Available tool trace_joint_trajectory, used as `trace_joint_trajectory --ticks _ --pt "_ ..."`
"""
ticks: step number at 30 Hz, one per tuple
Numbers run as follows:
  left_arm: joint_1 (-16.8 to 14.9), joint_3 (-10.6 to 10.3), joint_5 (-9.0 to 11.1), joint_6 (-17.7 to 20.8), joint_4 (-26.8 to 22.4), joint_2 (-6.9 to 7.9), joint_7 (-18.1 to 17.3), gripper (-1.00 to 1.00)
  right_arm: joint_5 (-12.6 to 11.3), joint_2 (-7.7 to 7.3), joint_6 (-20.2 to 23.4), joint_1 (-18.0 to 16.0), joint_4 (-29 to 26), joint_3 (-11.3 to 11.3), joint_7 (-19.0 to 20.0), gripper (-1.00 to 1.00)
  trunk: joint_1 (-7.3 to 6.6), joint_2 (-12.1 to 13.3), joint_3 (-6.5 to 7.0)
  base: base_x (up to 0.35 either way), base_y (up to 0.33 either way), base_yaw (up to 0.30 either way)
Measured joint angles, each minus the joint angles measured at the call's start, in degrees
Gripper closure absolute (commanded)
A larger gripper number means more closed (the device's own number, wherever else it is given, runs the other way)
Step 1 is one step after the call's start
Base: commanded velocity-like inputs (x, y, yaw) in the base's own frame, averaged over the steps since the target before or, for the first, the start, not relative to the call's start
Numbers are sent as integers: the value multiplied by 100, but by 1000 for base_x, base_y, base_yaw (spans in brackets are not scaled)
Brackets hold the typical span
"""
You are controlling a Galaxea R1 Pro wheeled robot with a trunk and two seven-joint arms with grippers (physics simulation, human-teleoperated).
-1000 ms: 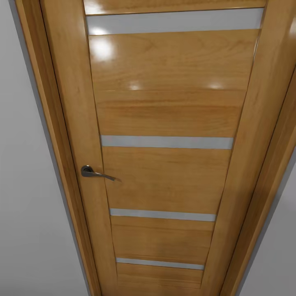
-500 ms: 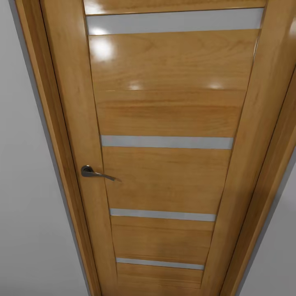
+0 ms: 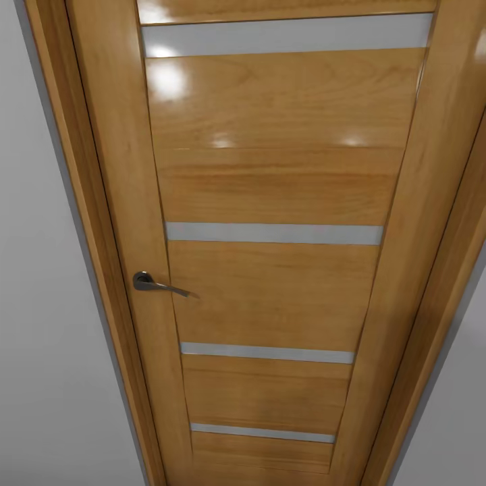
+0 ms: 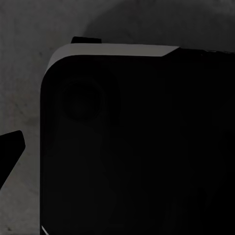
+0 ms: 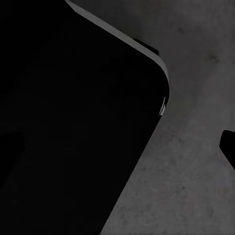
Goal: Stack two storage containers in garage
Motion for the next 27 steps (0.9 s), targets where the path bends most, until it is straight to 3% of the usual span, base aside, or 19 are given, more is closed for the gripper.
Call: trace_joint_trajectory --ticks 10,11,12,15,19,24,27 --pt "0 0 -1 0 -3 -5 0 -100 6 -1 -17 0 -5 21 -29 -100 0 0 0 0 0 0" --pt "0 -7 -5 -1 -3 -11 -6 -100 -9 -202 -274 -1 -227 33 29 -100 0 0 2 0 0 0" --pt "0 -7 -6 -1 -3 -12 -6 -100 -14 -288 -310 -1 -306 38 43 -100 0 0 1 0 0 0" --pt "0 -8 -8 -1 -3 -13 -4 -100 -64 -773 -405 -1 -864 13 283 -100 0 0 1 0 0 0" --pt "0 -8 -5 -2 -4 -8 -2 -100 -518 -1259 -392 -1 -1445 -3 804 -100 0 0 1 0 0 0" --pt "0 -9 -7 -1 -3 -11 -7 -100 -951 -1681 -368 -1 -2227 -9 1158 -100 0 0 1 0 0 0" --pt "0 -8 -8 -1 -4 -13 -8 -100 -973 -1716 -365 -1 -2435 -7 1171 -100 0 0 0 0 0 0"
